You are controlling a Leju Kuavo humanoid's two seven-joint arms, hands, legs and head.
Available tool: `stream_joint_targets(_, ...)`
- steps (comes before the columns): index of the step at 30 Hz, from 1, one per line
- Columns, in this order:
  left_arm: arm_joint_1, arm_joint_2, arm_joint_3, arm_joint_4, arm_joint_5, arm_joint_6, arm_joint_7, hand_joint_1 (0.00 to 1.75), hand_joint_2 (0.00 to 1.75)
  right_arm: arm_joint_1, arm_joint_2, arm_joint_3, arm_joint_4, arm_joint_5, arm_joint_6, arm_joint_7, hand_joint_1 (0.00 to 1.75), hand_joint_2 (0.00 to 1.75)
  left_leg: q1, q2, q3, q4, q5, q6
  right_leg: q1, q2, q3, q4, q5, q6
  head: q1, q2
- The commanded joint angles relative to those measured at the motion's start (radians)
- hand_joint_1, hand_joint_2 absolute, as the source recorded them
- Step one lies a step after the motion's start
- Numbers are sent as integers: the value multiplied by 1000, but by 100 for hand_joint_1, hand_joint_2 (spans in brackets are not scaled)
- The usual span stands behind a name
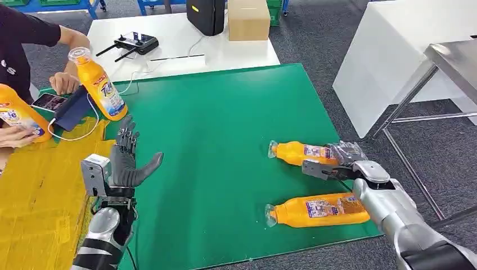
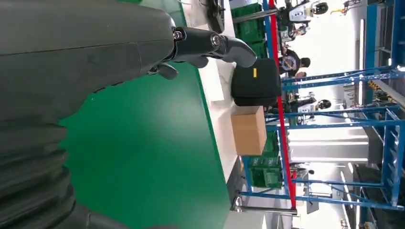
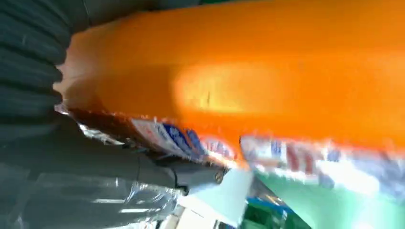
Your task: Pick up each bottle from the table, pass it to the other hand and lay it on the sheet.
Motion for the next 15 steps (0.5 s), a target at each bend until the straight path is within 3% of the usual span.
stream_joint_targets(1, -4, 5, -8, 5, 1, -1, 9, 0, 175, 40, 72, -82, -89, -43, -33, 0, 175, 175, 2, 0, 2, 0, -2, -2, 1, 4, 1, 0, -1, -1, -1, 0)
stream_joint_targets(2, -4, 5, -8, 5, 1, -1, 9, 0, 175, 40, 70, -82, -89, -43, -33, -1, 175, 175, 1, -1, 1, 0, -2, -2, 1, 3, 0, 0, -1, -1, -1, 0)
stream_joint_targets(5, 16, 11, -23, -19, -2, -7, 17, 0, 175, 173, 208, -328, -307, -328, -81, -128, 175, 175, 1, -1, 0, 0, -1, -1, 1, 2, 0, -1, -1, 0, 0, 0)
stream_joint_targets(7, 23, 20, -42, -30, 19, -33, 21, 0, 175, 257, 269, -388, -452, -456, -61, -155, 175, 175, 2, 1, 0, -1, -2, -2, 1, 5, -1, -1, -1, -1, 0, 0)
stream_joint_targets(9, 13, 30, -75, -26, 43, -71, 28, 0, 175, 313, 317, -423, -532, -561, -60, -165, 175, 175, 1, 0, -3, -1, -1, -2, 1, 3, -3, 0, -1, -1, 0, 0)
stream_joint_targets(15, -46, 32, -177, 6, 61, -109, 47, 0, 175, 338, 422, -446, -533, -796, -51, -236, 175, 175, 1, -6, -7, 0, 0, -1, 2, -3, -6, 0, -2, -1, 0, 0)
